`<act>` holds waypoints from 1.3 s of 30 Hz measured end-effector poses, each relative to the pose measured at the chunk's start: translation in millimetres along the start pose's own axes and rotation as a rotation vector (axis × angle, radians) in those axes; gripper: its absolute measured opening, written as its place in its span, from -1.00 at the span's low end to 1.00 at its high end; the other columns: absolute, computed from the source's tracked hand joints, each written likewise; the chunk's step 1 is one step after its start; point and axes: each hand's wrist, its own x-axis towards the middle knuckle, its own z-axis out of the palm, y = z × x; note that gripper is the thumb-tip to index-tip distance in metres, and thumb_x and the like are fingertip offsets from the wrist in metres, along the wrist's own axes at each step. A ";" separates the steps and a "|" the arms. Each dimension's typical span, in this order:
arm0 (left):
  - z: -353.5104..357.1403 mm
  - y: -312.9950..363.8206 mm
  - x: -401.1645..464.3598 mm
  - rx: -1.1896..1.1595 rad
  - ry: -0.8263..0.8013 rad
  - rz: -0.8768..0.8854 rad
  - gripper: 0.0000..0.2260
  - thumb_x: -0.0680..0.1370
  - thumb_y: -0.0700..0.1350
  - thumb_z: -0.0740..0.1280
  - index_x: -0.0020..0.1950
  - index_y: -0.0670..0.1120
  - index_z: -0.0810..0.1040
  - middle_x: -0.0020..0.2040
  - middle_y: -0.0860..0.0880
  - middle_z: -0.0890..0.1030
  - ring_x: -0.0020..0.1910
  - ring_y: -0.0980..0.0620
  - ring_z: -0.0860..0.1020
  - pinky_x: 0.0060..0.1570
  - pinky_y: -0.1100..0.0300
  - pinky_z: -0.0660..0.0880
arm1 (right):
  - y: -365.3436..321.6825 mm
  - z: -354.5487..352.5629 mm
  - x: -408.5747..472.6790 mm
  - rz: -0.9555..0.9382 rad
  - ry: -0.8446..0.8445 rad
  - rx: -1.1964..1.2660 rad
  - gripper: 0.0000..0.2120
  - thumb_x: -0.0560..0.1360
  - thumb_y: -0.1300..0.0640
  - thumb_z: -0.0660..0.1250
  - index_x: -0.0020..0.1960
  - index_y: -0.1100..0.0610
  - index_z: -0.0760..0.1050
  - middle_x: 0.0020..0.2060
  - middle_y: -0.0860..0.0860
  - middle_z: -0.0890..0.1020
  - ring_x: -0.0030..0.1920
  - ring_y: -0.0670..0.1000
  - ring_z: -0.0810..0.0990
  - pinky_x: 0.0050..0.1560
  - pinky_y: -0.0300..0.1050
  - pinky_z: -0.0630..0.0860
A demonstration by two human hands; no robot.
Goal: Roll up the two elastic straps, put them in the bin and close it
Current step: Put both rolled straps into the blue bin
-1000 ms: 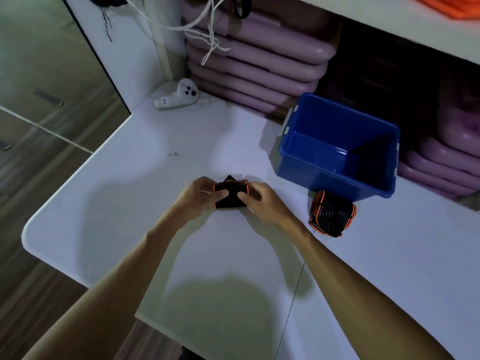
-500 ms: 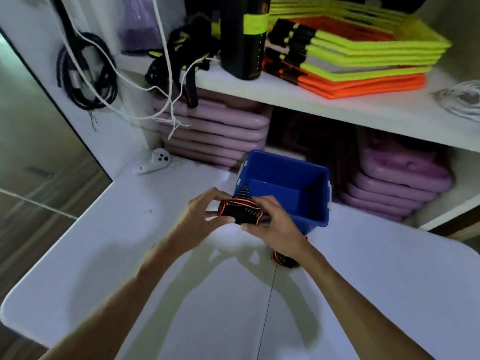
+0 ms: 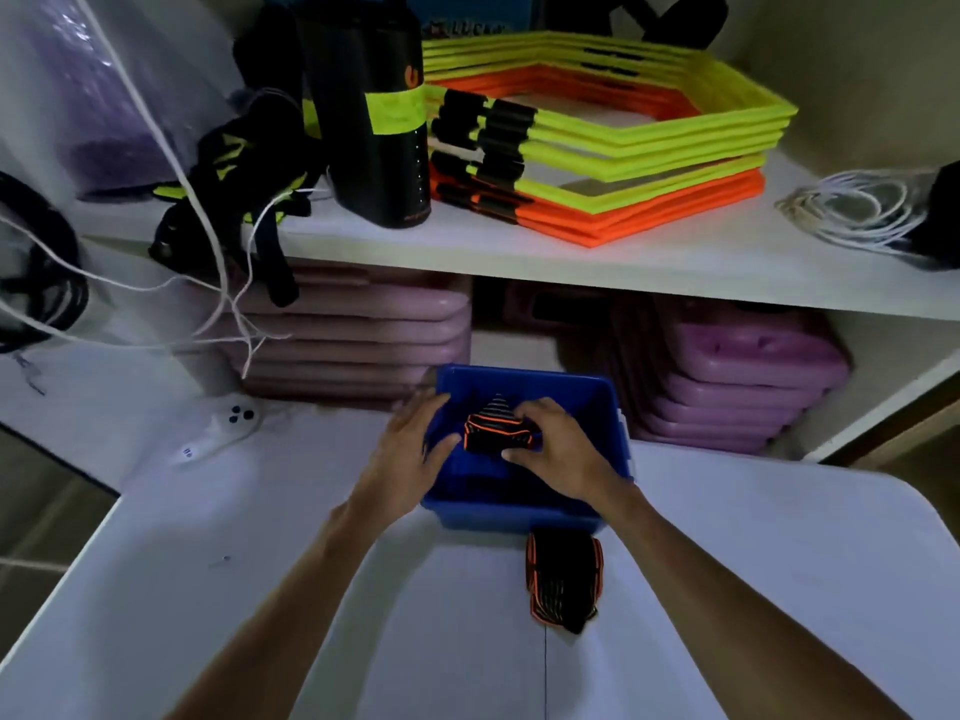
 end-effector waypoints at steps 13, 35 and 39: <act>11.9 -40.2 5.5 -0.073 -0.015 0.033 -0.59 0.56 0.06 0.19 0.36 -0.06 0.48 0.46 0.02 0.36 0.41 0.16 0.34 0.39 0.34 0.25 | 33.5 66.2 66.1 0.189 -0.040 -0.292 -0.42 0.40 0.15 0.49 0.35 0.05 0.35 0.24 0.08 0.46 0.22 0.16 0.51 0.14 0.06 0.51; 94.3 24.6 -128.1 0.142 -0.311 0.131 -0.38 0.48 -0.10 0.36 0.50 -0.03 0.21 0.49 -0.04 0.27 0.44 0.00 0.26 0.41 0.12 0.28 | 64.9 29.3 -206.7 0.212 0.179 0.148 -0.37 0.49 0.21 0.35 0.28 -0.42 0.23 0.24 -0.28 0.35 0.21 -0.12 0.44 0.13 -0.21 0.47; 119.8 29.8 -116.4 0.230 -0.367 0.156 -0.28 0.48 -0.21 0.29 0.57 0.02 0.03 0.58 0.03 0.07 0.52 0.04 0.10 0.42 0.22 0.09 | 87.4 42.2 -201.3 0.148 -0.034 -0.050 -0.15 0.49 0.23 0.33 0.53 -0.31 -0.06 0.53 -0.18 -0.01 0.46 0.00 0.18 0.40 -0.09 0.32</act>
